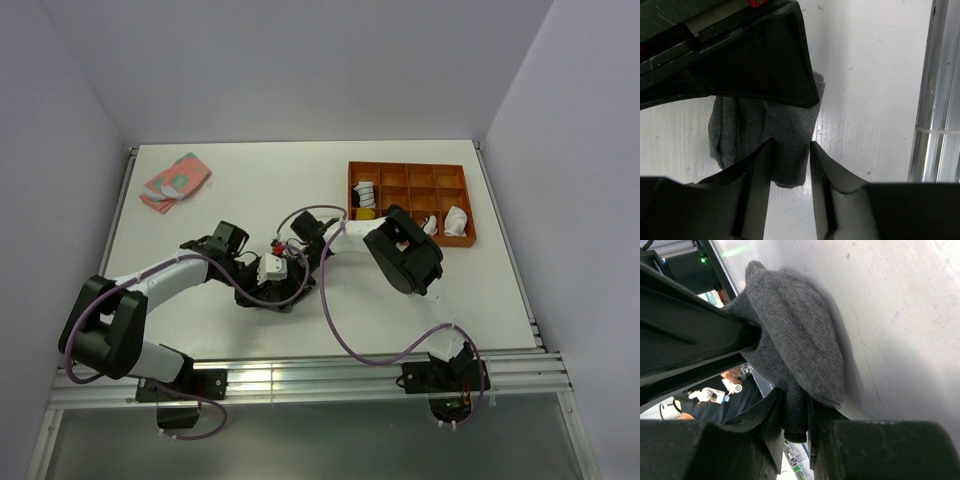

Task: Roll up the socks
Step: Roll the sock at the center of the board.

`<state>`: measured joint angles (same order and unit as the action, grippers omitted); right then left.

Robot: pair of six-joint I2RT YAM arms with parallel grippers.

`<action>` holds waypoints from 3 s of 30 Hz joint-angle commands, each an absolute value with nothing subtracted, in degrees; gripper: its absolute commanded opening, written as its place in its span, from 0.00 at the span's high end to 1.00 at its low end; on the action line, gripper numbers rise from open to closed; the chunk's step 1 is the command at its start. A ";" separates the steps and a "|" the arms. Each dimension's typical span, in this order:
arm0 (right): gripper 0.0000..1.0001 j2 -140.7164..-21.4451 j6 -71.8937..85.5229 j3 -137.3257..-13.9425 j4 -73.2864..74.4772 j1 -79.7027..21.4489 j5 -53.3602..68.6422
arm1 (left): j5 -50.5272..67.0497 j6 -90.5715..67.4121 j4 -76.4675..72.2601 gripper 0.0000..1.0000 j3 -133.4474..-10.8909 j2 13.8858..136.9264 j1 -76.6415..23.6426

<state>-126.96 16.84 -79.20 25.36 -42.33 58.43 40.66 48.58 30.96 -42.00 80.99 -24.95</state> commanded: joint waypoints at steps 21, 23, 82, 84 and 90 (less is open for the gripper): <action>0.57 -105.84 25.84 -58.55 8.27 -42.98 33.32 | 44.21 47.02 41.91 1.00 -51.23 99.13 -23.21; 0.54 -102.93 27.15 -54.96 5.02 -43.15 31.74 | 45.26 48.78 45.77 1.00 -53.60 100.45 -22.15; 0.79 -105.64 3.60 -61.26 3.87 -74.98 -12.67 | 47.72 59.33 78.40 0.97 -75.32 127.53 -18.28; 0.87 -105.12 4.13 -60.73 3.95 -74.53 -11.61 | 49.21 58.36 77.27 0.92 -75.32 126.30 -18.28; 0.92 -103.98 5.36 -59.51 6.50 -72.25 -6.95 | 52.64 51.43 69.45 0.78 -73.83 118.40 -18.19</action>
<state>-104.31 3.57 -59.77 3.62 -73.76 -10.37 49.52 54.43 77.89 -73.97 124.51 -18.24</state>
